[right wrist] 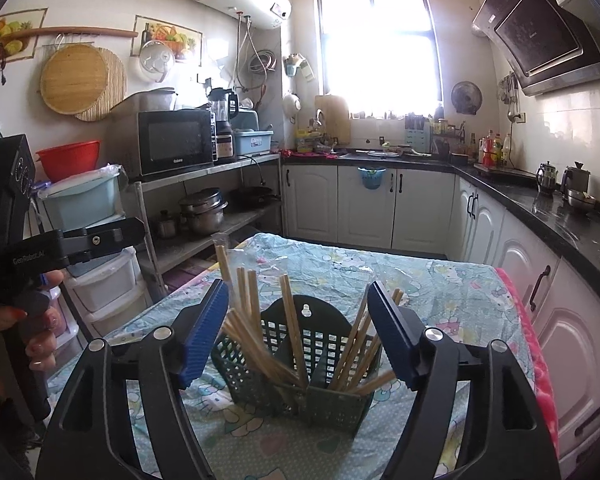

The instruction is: Organize utensils

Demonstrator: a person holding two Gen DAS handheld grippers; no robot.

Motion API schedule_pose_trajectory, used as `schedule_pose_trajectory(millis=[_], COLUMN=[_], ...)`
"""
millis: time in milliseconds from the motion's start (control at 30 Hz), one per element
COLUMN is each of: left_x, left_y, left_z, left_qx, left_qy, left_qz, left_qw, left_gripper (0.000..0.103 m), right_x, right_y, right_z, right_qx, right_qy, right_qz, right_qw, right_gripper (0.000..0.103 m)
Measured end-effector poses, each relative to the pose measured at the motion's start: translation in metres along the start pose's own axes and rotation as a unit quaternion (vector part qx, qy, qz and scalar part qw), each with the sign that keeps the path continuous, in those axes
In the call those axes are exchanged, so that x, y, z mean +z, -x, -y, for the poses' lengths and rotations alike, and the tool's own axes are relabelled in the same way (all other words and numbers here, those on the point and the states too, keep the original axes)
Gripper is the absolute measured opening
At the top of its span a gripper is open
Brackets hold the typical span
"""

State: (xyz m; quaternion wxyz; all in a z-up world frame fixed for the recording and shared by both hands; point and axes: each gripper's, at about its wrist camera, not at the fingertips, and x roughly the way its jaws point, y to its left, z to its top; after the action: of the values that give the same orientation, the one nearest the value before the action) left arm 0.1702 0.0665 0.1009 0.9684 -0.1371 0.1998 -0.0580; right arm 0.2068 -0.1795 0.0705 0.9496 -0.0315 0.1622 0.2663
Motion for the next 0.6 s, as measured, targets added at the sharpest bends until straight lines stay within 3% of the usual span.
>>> schedule_pose_trajectory(millis=[200,600], left_x=[-0.011,-0.057], left_y=[0.022,0.047], left_z=[0.005,0.009], left_qx=[0.009,0.031], left_qy=[-0.009,-0.026], left_qz=[0.007,-0.023], left_qw=[0.9999,0.9989], left_gripper=[0.092,0.092], right_x=[-0.005,-0.043], right_y=[0.024,0.057], right_z=[-0.008,-0.021], right_qx=[-0.004,-0.023], right_qy=[-0.004,-0.016], right_qz=[0.011,-0.002], right_qw=[1.0,1.0], right_gripper=[0.085,0.096])
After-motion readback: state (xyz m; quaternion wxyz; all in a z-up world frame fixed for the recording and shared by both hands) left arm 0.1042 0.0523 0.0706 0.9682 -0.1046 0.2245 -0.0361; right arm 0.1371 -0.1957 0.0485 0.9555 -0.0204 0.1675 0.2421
